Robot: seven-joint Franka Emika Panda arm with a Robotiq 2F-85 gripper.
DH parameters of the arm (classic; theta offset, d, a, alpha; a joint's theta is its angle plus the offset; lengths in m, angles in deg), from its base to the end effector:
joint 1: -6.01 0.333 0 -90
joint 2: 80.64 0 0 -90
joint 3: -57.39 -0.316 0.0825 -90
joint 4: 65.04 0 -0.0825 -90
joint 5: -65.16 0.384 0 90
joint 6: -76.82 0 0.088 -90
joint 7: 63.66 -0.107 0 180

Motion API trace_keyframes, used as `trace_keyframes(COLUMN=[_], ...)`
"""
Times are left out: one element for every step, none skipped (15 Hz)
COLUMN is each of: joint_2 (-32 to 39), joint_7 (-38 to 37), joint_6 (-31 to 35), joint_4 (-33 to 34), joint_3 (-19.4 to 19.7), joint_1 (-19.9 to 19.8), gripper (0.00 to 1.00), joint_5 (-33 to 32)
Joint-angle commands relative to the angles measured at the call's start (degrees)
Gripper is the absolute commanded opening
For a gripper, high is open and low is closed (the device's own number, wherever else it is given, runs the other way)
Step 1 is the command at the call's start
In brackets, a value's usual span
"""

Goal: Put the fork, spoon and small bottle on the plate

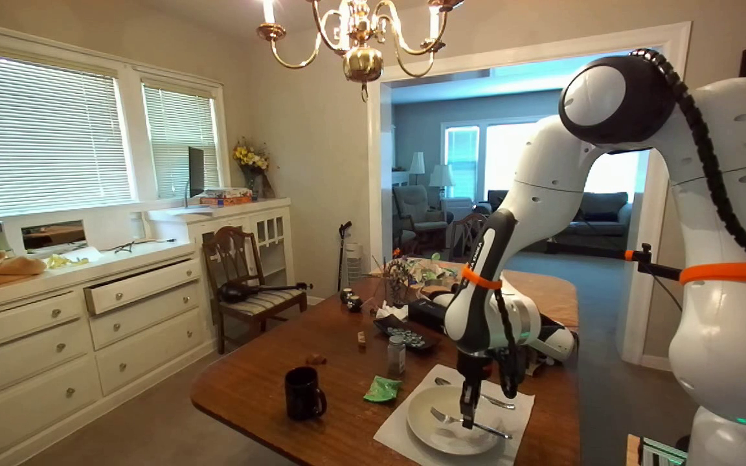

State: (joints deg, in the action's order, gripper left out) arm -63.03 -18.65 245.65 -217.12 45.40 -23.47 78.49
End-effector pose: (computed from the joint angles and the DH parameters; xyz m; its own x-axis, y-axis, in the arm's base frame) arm 0.3889 -0.1298 0.1396 0.9700 0.2373 0.0537 0.2414 -0.9659 -0.0930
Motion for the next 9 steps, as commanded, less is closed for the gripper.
trace_keyframes(joint_2=[0.72,0.87,0.91,1.06,1.01,0.97,1.01,0.98,1.19], joint_7=[-1.11,-1.51,-2.02,-2.55,-2.88,-3.04,-3.08,-3.07,-3.07], joint_6=[-2.03,-2.73,-3.32,-4.34,-5.13,-6.26,-6.86,-7.72,-8.09], joint_4=[2.26,2.78,3.06,3.37,3.48,3.66,3.80,3.96,4.26], joint_3=[-0.06,0.17,0.54,1.21,1.69,2.11,2.31,2.58,2.88], joint_1=[0.16,0.31,0.58,1.20,1.66,2.04,2.19,2.41,2.68], gripper=[0.03,0.03,0.03,0.03,0.03,0.03,0.03,0.03,0.03], joint_5=[1.27,1.19,0.98,0.50,0.48,0.42,0.66,0.87,0.92])
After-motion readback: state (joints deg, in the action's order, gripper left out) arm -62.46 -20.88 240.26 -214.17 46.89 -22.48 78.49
